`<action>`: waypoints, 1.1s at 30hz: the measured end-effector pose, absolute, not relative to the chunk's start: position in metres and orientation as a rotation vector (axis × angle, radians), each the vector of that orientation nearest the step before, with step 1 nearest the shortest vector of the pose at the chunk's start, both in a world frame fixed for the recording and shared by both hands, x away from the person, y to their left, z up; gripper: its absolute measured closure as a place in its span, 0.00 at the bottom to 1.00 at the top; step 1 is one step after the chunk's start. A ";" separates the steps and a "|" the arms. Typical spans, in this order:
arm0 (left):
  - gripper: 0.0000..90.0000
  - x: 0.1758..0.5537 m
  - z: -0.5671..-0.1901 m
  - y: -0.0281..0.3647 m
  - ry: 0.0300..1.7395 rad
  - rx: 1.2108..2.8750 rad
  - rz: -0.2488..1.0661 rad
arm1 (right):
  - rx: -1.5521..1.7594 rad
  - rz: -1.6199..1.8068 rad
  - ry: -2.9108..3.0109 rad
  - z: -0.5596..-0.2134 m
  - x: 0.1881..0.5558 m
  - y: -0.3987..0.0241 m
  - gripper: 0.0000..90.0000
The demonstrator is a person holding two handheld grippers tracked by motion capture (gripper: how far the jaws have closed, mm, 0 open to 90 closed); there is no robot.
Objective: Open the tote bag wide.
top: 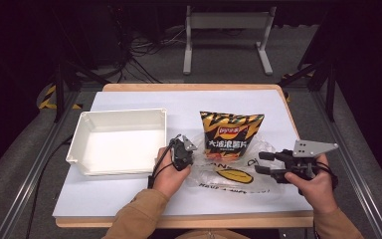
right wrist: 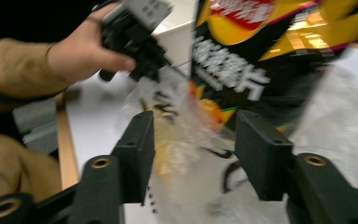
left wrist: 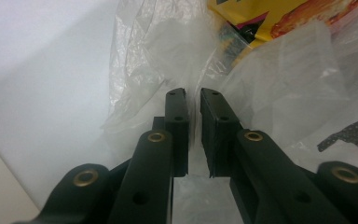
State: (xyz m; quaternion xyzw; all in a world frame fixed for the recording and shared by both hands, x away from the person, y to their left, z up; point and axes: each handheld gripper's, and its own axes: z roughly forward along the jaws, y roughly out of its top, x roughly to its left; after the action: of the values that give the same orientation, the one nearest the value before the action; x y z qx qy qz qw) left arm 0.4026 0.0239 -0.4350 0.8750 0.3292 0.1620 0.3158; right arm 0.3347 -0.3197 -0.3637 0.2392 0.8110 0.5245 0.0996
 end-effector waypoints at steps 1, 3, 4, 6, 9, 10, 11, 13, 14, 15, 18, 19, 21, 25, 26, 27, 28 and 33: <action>0.91 0.402 -0.435 0.024 0.873 2.304 0.420 | 0.681 1.540 2.423 -0.365 0.334 -0.316 0.49; 0.91 0.403 -0.435 0.025 0.872 2.302 0.416 | 0.643 1.505 2.462 -0.369 0.334 -0.310 0.46; 0.91 0.402 -0.435 0.025 0.874 2.303 0.410 | 0.637 1.476 2.471 -0.371 0.334 -0.308 0.48; 0.91 0.403 -0.435 0.025 0.872 2.302 0.410 | 0.636 1.424 2.470 -0.375 0.336 -0.308 0.66; 0.91 0.403 -0.435 0.025 0.871 2.301 0.408 | 0.692 1.414 2.433 -0.380 0.340 -0.312 0.85; 0.91 0.402 -0.435 0.025 0.872 2.303 0.404 | 0.710 1.403 2.424 -0.382 0.341 -0.313 0.87; 0.91 0.402 -0.434 0.025 0.872 2.302 0.402 | 0.733 1.383 2.416 -0.385 0.343 -0.315 0.89; 0.91 0.402 -0.434 0.025 0.869 2.298 0.406 | 0.777 1.357 2.413 -0.390 0.347 -0.317 0.91; 0.91 0.402 -0.434 0.025 0.868 2.299 0.406 | 0.798 1.329 2.420 -0.395 0.349 -0.318 0.91; 0.91 0.402 -0.434 0.025 0.868 2.299 0.405 | 0.815 1.309 2.425 -0.398 0.350 -0.318 0.91; 0.91 0.402 -0.435 0.025 0.873 2.298 0.400 | 0.843 1.240 2.444 -0.408 0.355 -0.316 0.91; 0.91 0.402 -0.434 0.025 0.875 2.298 0.398 | 0.855 1.229 2.450 -0.411 0.357 -0.315 0.92; 0.91 0.402 -0.434 0.025 0.871 2.298 0.398 | 0.881 1.198 2.468 -0.418 0.360 -0.314 0.92; 0.91 0.401 -0.435 0.025 0.870 2.298 0.396 | 0.913 1.123 2.502 -0.430 0.365 -0.312 0.92; 0.90 0.401 -0.435 0.025 0.869 2.298 0.395 | 0.920 1.103 2.513 -0.432 0.366 -0.312 0.92; 0.90 0.401 -0.435 0.025 0.868 2.296 0.395 | 0.923 1.076 2.528 -0.434 0.367 -0.311 0.92; 0.90 0.401 -0.435 0.025 0.868 2.296 0.395 | 0.923 1.076 2.528 -0.434 0.367 -0.311 0.92; 0.90 0.401 -0.435 0.025 0.868 2.296 0.392 | 0.949 1.004 2.540 -0.436 0.367 -0.309 0.91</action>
State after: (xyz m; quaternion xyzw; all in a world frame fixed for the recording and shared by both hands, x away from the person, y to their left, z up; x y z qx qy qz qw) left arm 0.4012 0.0255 -0.4347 0.8745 0.3306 0.1494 0.3220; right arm 0.3673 -0.3091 -0.4357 0.3258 0.8716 0.3444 0.1248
